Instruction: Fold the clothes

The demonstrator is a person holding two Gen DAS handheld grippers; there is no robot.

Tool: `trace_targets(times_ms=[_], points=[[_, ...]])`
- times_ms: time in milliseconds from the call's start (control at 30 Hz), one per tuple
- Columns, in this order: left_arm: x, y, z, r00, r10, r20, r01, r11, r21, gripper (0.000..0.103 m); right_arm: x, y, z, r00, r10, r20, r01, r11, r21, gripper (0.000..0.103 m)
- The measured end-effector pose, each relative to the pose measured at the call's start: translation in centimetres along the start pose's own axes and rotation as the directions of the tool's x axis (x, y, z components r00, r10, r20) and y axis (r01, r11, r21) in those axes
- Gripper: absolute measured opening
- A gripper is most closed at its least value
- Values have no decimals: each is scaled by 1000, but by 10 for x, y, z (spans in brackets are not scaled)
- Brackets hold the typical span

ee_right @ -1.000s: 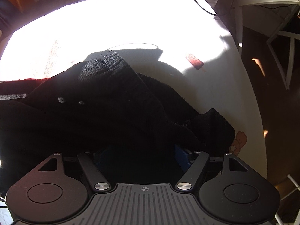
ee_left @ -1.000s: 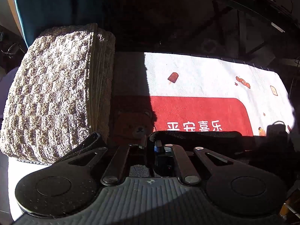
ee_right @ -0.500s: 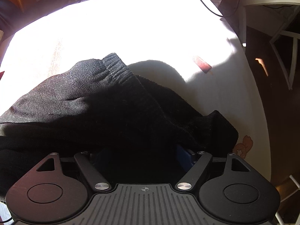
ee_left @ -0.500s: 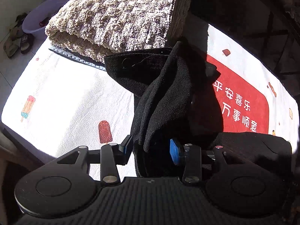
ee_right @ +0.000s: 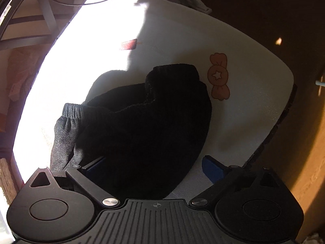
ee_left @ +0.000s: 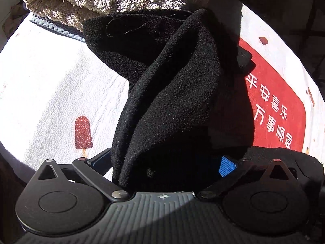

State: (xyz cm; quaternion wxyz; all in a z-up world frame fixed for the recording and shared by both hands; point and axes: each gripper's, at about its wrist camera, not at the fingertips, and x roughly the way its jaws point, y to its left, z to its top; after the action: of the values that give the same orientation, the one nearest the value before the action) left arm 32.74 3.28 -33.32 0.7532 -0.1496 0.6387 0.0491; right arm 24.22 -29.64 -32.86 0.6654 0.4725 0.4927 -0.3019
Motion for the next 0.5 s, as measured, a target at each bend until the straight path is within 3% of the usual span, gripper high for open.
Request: trace_targets(times_ms=[133,333,467,500], points=[[10,-31,-6,990,143,4,-141,975,173,103,14,9,-5,998,-67,18,66,997,49,102],[10,-34,-8,988,156,3,-155,983,97,103,34,62,-19,973,-219,79,229,962,-152,102],[9,-40,-10,988,153,-18,-151,984,98,101,48,98,-33,966,-236,108,257,931,-258,102],[7,-42,-10,989,146,-19,-144,985,90,96,50,106,-37,968,-227,109,249,926,-284,102]])
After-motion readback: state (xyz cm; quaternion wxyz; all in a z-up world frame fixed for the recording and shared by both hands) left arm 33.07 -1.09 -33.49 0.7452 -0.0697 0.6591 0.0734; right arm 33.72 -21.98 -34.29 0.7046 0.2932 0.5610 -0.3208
